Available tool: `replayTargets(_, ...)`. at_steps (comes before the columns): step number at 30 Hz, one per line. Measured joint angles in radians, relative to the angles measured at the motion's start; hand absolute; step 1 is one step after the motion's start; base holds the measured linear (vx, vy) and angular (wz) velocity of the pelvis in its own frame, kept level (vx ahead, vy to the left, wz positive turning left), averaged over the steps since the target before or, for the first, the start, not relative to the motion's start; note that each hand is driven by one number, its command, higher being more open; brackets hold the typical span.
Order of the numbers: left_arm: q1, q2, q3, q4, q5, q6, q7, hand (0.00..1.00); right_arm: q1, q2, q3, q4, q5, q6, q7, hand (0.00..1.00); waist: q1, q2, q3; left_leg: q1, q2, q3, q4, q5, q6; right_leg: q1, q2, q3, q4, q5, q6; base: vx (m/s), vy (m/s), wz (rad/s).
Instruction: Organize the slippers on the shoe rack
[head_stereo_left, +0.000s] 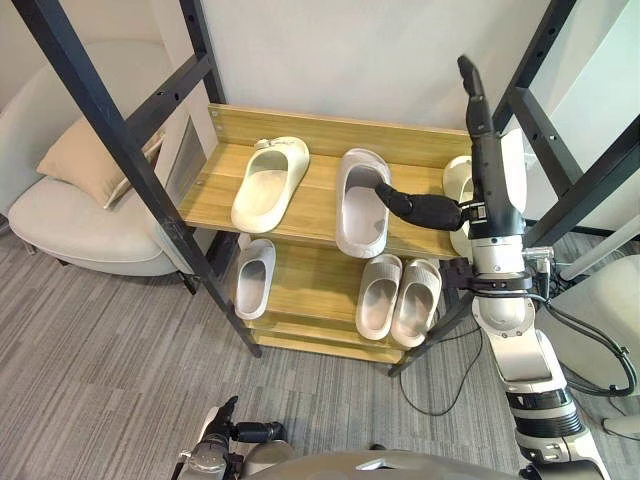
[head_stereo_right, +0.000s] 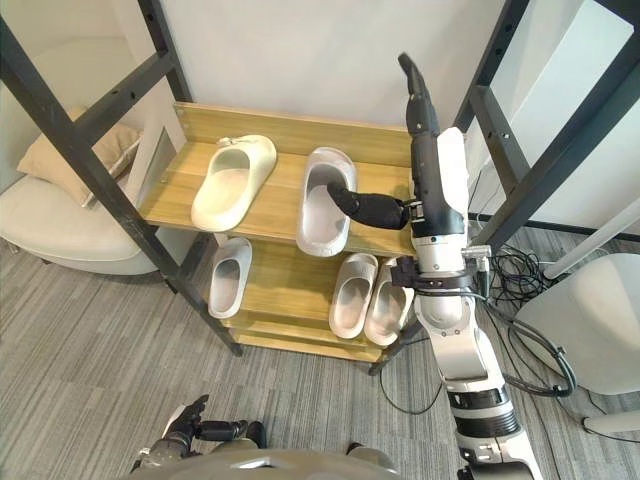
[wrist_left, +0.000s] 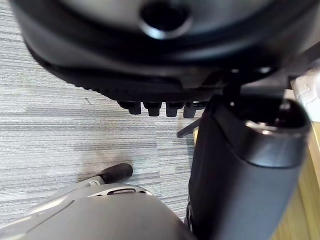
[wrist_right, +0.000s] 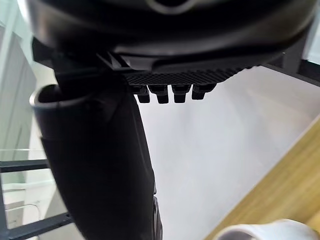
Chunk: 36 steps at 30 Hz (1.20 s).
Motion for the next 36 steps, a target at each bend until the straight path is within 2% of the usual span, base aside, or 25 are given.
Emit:
replayTargets(8, -0.001, -0.002, 0.033, 0.0, 0.0, -0.002, -0.009, 1.0, -0.027, -0.038, 0.004, 0.147, 0.0, 0.034, 0.021, 1.0, 0.006, -0.011, 0.011, -0.013, -0.004, -0.022, 0.0, -0.001, 0.0, 0.0, 0.0, -0.012, -0.015, 0.002, 0.003, 0.0, 0.001, 0.04)
replayTargets(18, -0.001, 0.0, 0.051, -0.008, 0.0, -0.008, -0.01, 1.0, -0.126, -0.066, 0.051, 0.225, 0.013, 0.036, 0.03, 1.0, 0.019, -0.022, 0.029, -0.014, -0.004, -0.028, 0.0, -0.002, 0.0, -0.001, 0.0, -0.012, -0.017, 0.004, 0.005, 0.0, 0.0, 0.0)
replayTargets(19, -0.001, -0.001, 0.061, -0.016, 0.0, -0.008, -0.011, 1.0, -0.138, -0.066, 0.051, 0.232, 0.02, 0.037, 0.032, 0.0, 0.024, -0.024, 0.034, -0.014, -0.004, -0.028, 0.0, -0.002, 0.0, -0.001, 0.0, -0.012, -0.017, 0.004, 0.005, 0.0, 0.0, 0.0)
replayTargets(22, -0.001, -0.001, 0.078, -0.019, 0.0, -0.008, -0.011, 1.0, -0.182, -0.067, 0.063, 0.27, 0.022, 0.037, 0.04, 0.0, 0.034, -0.034, 0.041, -0.024, -0.006, -0.036, 0.0, -0.001, 0.0, -0.004, 0.0, -0.02, -0.02, 0.004, 0.005, 0.0, 0.003, 0.06)
replayTargets(28, -0.001, 0.0, 0.079, -0.027, -0.001, -0.008, -0.011, 1.0, -0.244, -0.068, 0.13, 0.304, 0.062, 0.035, 0.064, 0.0, 0.042, -0.037, 0.043, -0.032, -0.007, -0.046, 0.0, -0.001, 0.0, -0.004, 0.0, -0.031, -0.027, 0.006, 0.007, 0.01, 0.002, 0.04)
replayTargets(36, -0.003, 0.005, 0.08, -0.034, -0.001, -0.009, -0.011, 1.0, -0.272, -0.066, 0.178, 0.31, 0.098, 0.018, 0.073, 0.0, 0.058, -0.049, 0.048, -0.029, -0.008, -0.047, 0.0, -0.001, 0.0, -0.003, -0.002, -0.031, -0.023, 0.007, 0.008, 0.0, 0.0, 0.0)
